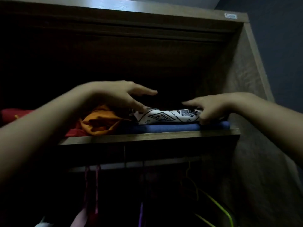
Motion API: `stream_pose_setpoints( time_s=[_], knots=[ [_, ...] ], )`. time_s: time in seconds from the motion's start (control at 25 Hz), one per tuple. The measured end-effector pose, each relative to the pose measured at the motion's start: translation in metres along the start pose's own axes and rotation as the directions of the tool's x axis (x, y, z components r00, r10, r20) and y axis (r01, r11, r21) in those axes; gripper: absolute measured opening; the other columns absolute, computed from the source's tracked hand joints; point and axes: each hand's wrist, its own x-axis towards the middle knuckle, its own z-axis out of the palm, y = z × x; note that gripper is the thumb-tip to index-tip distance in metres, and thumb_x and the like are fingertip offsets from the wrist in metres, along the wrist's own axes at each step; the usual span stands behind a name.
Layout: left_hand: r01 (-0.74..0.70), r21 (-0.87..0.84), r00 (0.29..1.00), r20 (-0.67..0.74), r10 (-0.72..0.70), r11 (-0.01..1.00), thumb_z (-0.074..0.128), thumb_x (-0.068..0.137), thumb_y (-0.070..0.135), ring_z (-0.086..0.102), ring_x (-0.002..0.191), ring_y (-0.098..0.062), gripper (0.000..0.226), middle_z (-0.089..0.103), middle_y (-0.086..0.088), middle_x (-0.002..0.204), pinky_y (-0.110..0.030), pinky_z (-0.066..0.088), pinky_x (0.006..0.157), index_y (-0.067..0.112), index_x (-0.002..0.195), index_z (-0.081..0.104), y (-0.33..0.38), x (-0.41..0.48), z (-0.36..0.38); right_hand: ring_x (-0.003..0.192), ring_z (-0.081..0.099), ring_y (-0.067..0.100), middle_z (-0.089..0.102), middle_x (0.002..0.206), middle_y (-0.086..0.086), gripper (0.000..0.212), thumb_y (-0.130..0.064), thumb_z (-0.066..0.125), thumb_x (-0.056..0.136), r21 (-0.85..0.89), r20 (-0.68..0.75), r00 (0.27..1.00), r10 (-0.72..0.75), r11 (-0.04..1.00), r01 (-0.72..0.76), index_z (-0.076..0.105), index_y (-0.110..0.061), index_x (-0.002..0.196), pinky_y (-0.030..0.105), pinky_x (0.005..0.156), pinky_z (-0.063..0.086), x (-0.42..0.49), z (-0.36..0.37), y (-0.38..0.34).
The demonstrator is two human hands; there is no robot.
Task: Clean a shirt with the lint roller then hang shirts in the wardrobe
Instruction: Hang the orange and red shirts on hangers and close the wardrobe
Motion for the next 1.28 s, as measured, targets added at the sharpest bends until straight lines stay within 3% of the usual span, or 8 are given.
stream_pose_setpoints(
  time_s=[0.12, 0.28, 0.4, 0.48, 0.56, 0.76, 1.08, 1.28],
  knots=[
    [0.363, 0.032, 0.929, 0.064, -0.364, 0.931, 0.08, 0.066, 0.034, 0.034, 0.135, -0.026, 0.104, 0.018, 0.003, 0.156, -0.043, 0.042, 0.102, 0.052, 0.142, 0.01, -0.03, -0.019, -0.023, 0.142, 0.019, 0.015, 0.015, 0.157, -0.005, 0.096, -0.054, 0.065, 0.075, -0.024, -0.199, 0.936, -0.291, 0.956, 0.292, 0.006, -0.033, 0.148, 0.031, 0.115, 0.019, -0.003, 0.019, -0.045],
    [0.524, 0.206, 0.797, 0.224, -0.561, 0.826, 0.088, 0.049, 0.042, 0.038, 0.132, -0.036, 0.137, 0.015, -0.008, 0.157, -0.05, 0.045, 0.099, 0.054, 0.138, -0.015, -0.057, -0.012, 0.008, 0.145, 0.011, 0.024, 0.003, 0.159, -0.004, 0.11, -0.079, 0.055, 0.062, -0.132, -0.286, 0.917, -0.279, 0.959, 0.25, -0.008, -0.041, 0.145, 0.054, 0.115, 0.016, 0.006, 0.052, -0.087],
    [0.442, 0.215, 0.872, 0.126, -0.474, 0.871, 0.085, 0.057, 0.037, 0.055, 0.111, -0.028, 0.105, 0.044, -0.009, 0.141, -0.043, 0.052, 0.09, 0.036, 0.143, 0.025, -0.066, -0.004, 0.031, 0.139, 0.027, 0.027, 0.009, 0.158, -0.002, 0.104, -0.059, 0.067, 0.069, -0.166, -0.34, 0.903, -0.261, 0.962, 0.215, -0.002, -0.041, 0.145, 0.056, 0.109, 0.028, 0.01, 0.064, -0.091],
    [0.323, 0.337, 0.935, 0.031, -0.353, 0.885, 0.079, 0.064, 0.034, 0.059, 0.092, -0.019, 0.056, 0.063, -0.004, 0.114, -0.037, 0.054, 0.083, 0.027, 0.115, 0.055, -0.068, 0.002, 0.034, 0.137, 0.032, 0.027, 0.009, 0.158, -0.003, 0.094, -0.044, 0.067, 0.076, -0.189, -0.347, 0.902, -0.255, 0.962, 0.199, 0.002, -0.042, 0.145, 0.055, 0.107, 0.03, 0.011, 0.069, -0.09],
    [0.298, 0.34, 0.953, -0.059, -0.296, 0.892, 0.075, 0.07, 0.026, 0.056, 0.081, -0.017, 0.037, 0.065, -0.002, 0.1, -0.031, 0.05, 0.074, 0.024, 0.104, 0.059, -0.067, 0.002, 0.022, 0.136, 0.032, 0.028, 0.007, 0.158, -0.003, 0.087, -0.041, 0.062, 0.081, -0.199, -0.342, 0.907, -0.243, 0.963, 0.183, 0.003, -0.043, 0.144, 0.056, 0.108, 0.029, 0.011, 0.072, -0.091],
    [0.161, 0.125, 0.811, -0.582, -0.06, 0.979, 0.064, 0.08, 0.012, 0.059, 0.108, -0.029, 0.05, 0.061, -0.012, 0.122, -0.032, 0.047, 0.084, 0.018, 0.128, 0.053, -0.074, -0.011, -0.013, 0.135, 0.031, 0.03, 0.008, 0.158, -0.004, 0.086, -0.041, 0.06, 0.08, -0.188, -0.337, 0.917, -0.215, 0.969, 0.158, 0.003, -0.043, 0.145, 0.057, 0.108, 0.028, 0.011, 0.073, -0.094],
    [0.074, 0.262, 0.649, -0.745, 0.153, 0.962, 0.065, 0.079, 0.02, 0.058, 0.098, -0.034, 0.042, 0.06, -0.013, 0.109, -0.046, 0.05, 0.079, 0.02, 0.12, 0.053, -0.06, -0.06, -0.019, 0.145, 0.014, 0.027, -0.006, 0.159, -0.004, 0.097, -0.07, 0.049, 0.076, -0.137, -0.277, 0.944, -0.179, 0.98, 0.145, -0.014, -0.041, 0.144, 0.056, 0.115, 0.012, 0.007, 0.074, -0.094],
    [0.074, 0.231, 0.564, -0.812, 0.151, 0.97, 0.065, 0.072, 0.017, 0.057, 0.097, -0.033, 0.052, 0.058, -0.011, 0.111, -0.051, 0.05, 0.073, 0.029, 0.118, 0.044, -0.03, -0.114, -0.042, 0.146, 0.005, 0.023, -0.011, 0.158, -0.006, 0.124, -0.09, 0.041, 0.048, 0.433, -0.468, 0.883, -0.028, 0.864, 0.257, -0.022, -0.039, 0.141, 0.06, 0.115, 0.009, -0.031, 0.065, -0.126]
  ],
)
